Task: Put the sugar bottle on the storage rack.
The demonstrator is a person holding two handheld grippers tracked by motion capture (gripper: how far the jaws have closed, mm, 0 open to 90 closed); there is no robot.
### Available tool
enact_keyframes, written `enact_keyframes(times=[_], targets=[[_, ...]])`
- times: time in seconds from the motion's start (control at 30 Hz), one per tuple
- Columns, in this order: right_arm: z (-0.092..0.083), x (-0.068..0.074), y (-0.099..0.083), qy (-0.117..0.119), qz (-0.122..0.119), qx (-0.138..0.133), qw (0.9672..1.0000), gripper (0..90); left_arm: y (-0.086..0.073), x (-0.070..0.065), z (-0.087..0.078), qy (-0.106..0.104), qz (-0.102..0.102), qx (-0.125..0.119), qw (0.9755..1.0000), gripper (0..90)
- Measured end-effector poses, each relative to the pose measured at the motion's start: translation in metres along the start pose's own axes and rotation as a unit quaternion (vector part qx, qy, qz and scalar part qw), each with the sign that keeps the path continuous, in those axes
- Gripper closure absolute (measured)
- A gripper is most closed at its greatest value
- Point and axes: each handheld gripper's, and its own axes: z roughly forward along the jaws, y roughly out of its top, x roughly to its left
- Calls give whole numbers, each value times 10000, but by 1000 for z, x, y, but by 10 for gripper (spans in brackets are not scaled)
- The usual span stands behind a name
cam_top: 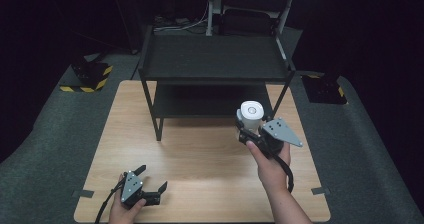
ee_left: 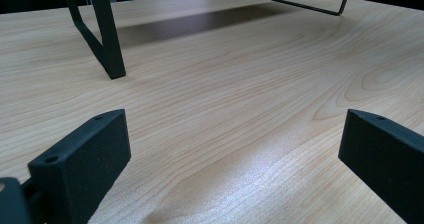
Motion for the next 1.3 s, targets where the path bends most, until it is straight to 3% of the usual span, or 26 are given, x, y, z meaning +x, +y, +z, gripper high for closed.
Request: enact_keyframes(times=[0.67,1.13,1.3], targets=[[48,-15,13,-219,65,122,9997,285,0,2,0,-43,5,-2,10000,4],[81,-24,10,-298,85,146,9994,285,0,3,-1,-82,2,-8,10000,4],[90,-26,7,-273,-11,111,9996,285,0,4,-1,-92,1,-10,10000,4]])
